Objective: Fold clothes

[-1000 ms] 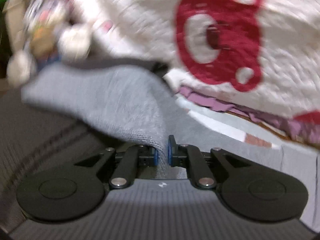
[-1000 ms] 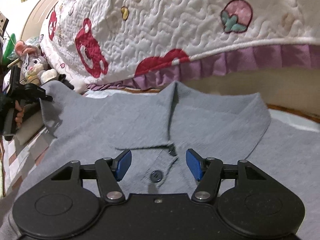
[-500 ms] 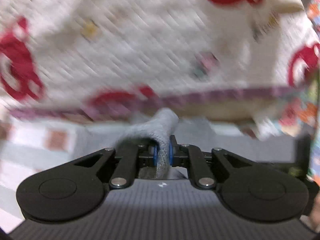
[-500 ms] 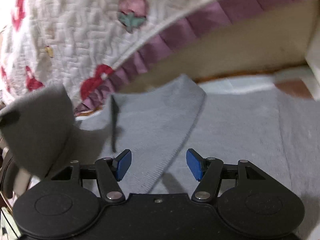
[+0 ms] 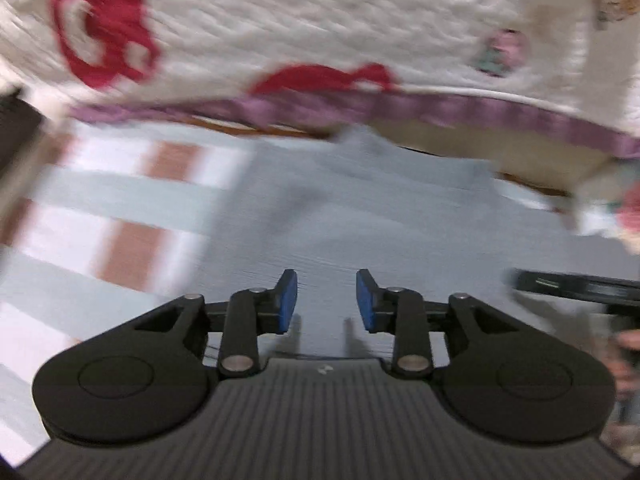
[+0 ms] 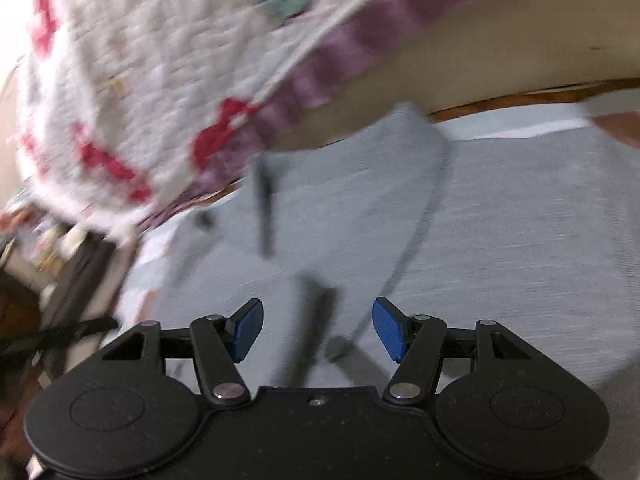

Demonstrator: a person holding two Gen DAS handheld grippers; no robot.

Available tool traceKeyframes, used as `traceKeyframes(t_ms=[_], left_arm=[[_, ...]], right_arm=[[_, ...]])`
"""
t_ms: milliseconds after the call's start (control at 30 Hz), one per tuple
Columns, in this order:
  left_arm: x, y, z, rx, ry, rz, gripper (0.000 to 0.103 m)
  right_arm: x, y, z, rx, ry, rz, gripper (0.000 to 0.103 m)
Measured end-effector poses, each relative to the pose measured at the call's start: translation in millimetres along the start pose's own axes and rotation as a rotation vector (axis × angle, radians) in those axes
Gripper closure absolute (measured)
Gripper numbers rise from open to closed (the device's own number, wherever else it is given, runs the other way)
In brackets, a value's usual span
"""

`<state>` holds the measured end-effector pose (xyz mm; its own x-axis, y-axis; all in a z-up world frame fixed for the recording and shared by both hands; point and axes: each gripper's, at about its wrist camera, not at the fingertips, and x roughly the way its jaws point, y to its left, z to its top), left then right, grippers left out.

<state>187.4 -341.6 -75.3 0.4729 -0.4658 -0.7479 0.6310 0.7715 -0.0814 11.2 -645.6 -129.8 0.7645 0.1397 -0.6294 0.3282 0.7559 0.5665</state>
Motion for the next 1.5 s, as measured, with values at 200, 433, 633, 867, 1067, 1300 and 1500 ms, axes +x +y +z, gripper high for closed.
traceKeyframes(t_ms=[200,433,633,867,1067,1300,1500], left_arm=[[17.0,53.7,-15.1,-0.071,0.021,0.094,0.071],[22.4,49.2,-29.2,-0.013,0.05,0.092,0.07],[26.2,41.2,-40.8,0.062,0.071,0.098,0.061],[36.0,32.2,-60.5,0.208,0.18,0.136,0.05],[30.1,36.2,-59.0,0.228,0.128,0.239,0.047],[33.8,52.8,-57.3,0.161,0.14,0.332,0.061],[23.6,59.9,-41.3,0.013,0.195,0.204,0.059]], right_arm=[[7.2,68.2,-24.2,-0.377,0.007,0.047,0.037],[47.7,104.5,-69.3,-0.725,0.081,-0.159,0.042],[15.7,69.0,-34.7,-0.537,-0.041,-0.272,0.092],[-15.4,17.6,2.8,-0.252,-0.081,-0.306,0.082],[-18.5,-26.0,10.8,0.011,0.001,-0.241,0.063],[-17.6,-66.0,-7.7,0.415,-0.032,-0.102,0.045],[-13.4,-73.6,-9.9,0.437,-0.065,-0.108,0.044]])
